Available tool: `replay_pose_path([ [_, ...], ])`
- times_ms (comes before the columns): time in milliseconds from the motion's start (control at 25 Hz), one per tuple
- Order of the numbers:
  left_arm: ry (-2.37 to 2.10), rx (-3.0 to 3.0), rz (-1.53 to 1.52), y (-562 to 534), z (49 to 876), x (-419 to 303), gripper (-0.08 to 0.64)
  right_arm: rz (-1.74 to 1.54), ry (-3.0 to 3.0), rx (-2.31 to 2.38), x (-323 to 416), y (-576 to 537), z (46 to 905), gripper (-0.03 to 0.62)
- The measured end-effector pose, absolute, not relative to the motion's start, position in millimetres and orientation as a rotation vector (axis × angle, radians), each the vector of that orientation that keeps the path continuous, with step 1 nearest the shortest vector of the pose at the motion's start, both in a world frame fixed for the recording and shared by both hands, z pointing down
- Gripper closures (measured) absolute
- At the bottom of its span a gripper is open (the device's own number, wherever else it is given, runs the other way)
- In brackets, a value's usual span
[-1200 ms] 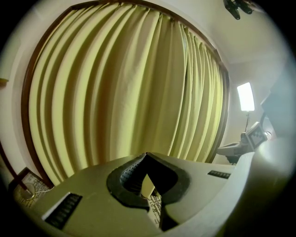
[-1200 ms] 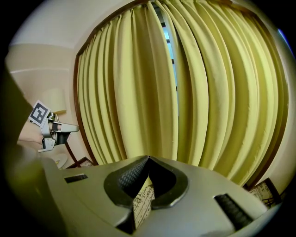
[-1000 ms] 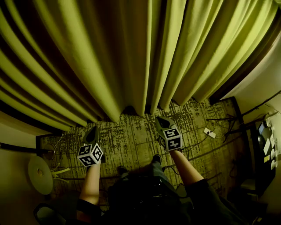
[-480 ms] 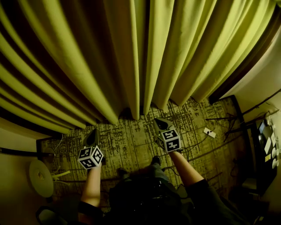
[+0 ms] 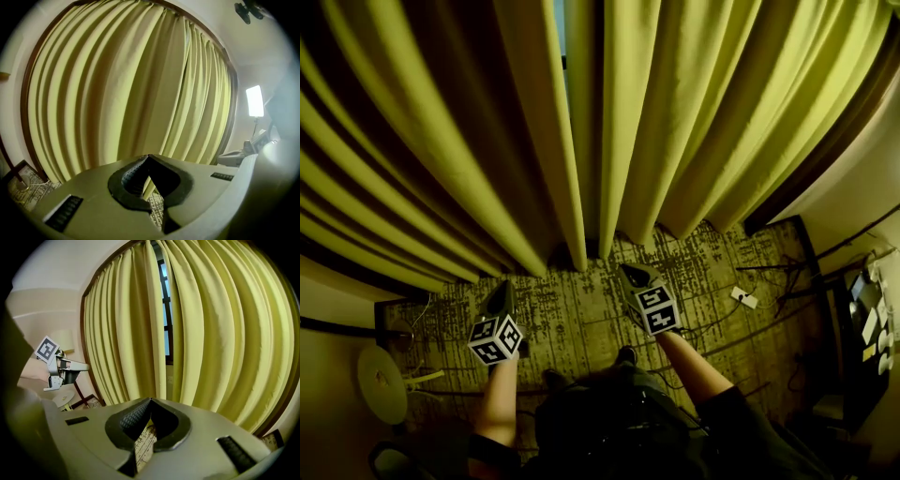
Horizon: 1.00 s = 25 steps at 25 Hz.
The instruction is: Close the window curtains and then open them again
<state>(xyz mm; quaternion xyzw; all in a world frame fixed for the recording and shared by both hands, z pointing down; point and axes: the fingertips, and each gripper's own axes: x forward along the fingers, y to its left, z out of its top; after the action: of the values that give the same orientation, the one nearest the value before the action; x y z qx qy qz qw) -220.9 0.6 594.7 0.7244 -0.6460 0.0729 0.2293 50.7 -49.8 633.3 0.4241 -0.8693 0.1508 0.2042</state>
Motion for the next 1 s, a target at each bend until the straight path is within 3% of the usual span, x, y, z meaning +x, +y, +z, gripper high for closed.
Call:
replay_pose_path([
  [440, -1.764, 2.153, 0.181, -62, 522, -141, 0.511, 0.389, -2.53, 1.046, 48, -80, 605, 0.591],
  [720, -1.699, 2.21, 0.234, -97, 531, -149, 0.512, 0.348, -2.56, 1.127, 25, -124, 583, 0.563],
  [1000, -1.628, 2.245, 0.209, -125, 535, -158, 0.512, 0.199, -2.646, 1.252, -4, -191, 486, 0.546],
])
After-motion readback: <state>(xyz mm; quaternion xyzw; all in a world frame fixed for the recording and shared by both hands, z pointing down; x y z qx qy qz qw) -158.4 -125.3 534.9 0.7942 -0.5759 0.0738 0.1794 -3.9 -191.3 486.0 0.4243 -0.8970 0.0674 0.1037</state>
